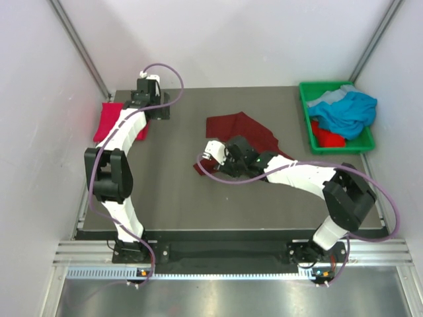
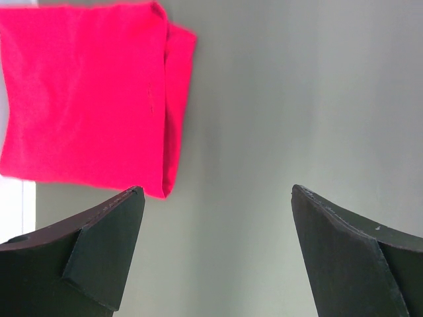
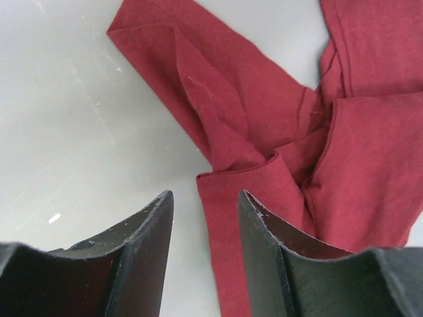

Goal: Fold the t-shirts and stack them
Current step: Flatten the tshirt out

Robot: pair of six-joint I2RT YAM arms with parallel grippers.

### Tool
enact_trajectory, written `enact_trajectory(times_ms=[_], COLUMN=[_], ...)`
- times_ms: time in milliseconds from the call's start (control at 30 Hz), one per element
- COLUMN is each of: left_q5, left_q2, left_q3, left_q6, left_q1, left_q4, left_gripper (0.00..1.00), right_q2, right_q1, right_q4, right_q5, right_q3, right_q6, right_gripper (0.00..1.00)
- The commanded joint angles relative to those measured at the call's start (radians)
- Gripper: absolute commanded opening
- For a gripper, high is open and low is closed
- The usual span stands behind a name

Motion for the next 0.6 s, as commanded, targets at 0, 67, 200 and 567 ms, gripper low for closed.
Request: enact_trajectory(times_ms=[0,67,200,567], left_q5=[0.010,0.010,0.007,-0.007], left_q2=[-0.076,-0.100,-0.159,-0.235], left_q3=[-0.049,-0.076,-0.119,-0.175], left_q6=[-0.009,-0.014,-0.014,-0.020], left_q1=[0.012,0.015,0.020,0.033], left_q4=[0.035,0.029,0.032,0.026], left_gripper=[0.97,0.97,0.97,0.97], right_q2=[0.014,0.014,0.002,0.069], right_q1=[0.028,0.044,0.080,0.081], right_q4=[0.065,0.050,0.068,0.110], right_q5=[0.047,0.058,0.116,0.199], right_q3=[0.008,0.020,-0.016,-0.033], right_q6=[-0.018,-0.011,-0.011,-0.036], right_gripper=[0.44,0.45,0.45,0.35])
